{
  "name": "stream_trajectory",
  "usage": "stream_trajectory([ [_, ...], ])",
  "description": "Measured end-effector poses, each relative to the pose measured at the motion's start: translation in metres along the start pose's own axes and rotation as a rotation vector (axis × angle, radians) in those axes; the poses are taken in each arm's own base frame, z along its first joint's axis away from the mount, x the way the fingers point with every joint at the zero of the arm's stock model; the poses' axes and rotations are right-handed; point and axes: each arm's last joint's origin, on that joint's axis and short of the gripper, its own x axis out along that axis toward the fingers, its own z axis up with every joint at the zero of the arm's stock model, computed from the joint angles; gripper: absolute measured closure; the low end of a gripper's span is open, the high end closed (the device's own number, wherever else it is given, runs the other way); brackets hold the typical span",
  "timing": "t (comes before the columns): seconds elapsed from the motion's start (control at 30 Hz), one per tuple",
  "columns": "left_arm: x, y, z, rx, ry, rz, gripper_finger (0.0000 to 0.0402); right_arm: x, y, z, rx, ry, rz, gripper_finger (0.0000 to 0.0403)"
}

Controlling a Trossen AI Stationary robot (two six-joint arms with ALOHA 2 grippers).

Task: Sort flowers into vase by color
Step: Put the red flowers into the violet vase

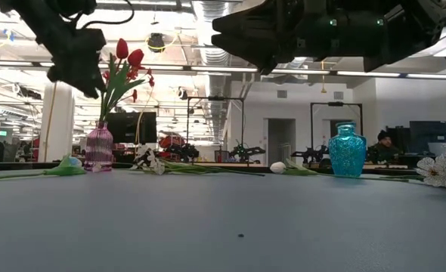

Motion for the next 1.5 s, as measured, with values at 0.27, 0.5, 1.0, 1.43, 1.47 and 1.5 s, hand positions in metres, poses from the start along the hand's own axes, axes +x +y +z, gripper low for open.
stream_trajectory([
  [0.27,0.003,-0.038,-0.023,0.036,0.187,-0.413,0.0203,-0.001,0.005,0.000,0.000,0.000,0.015,0.0198],
  [0.5,-0.008,-0.071,-0.048,0.083,0.324,-0.508,0.0203,-0.002,0.014,0.000,0.000,0.000,0.043,0.0198],
  [1.0,-0.035,-0.129,-0.115,0.581,0.564,-0.659,0.0203,-0.002,0.018,0.000,0.009,0.001,0.055,0.0198],
  [1.43,-0.006,-0.168,-0.188,1.101,0.898,-0.501,0.0203,-0.002,0.018,0.000,0.010,0.002,0.055,0.0198],
  [1.47,-0.005,-0.170,-0.189,1.127,0.904,-0.497,0.0203,-0.002,0.018,0.000,0.010,0.002,0.055,0.0198],
  [1.5,-0.004,-0.172,-0.190,1.158,0.911,-0.494,0.0203,-0.002,0.019,0.000,0.010,0.002,0.056,0.0198],
])
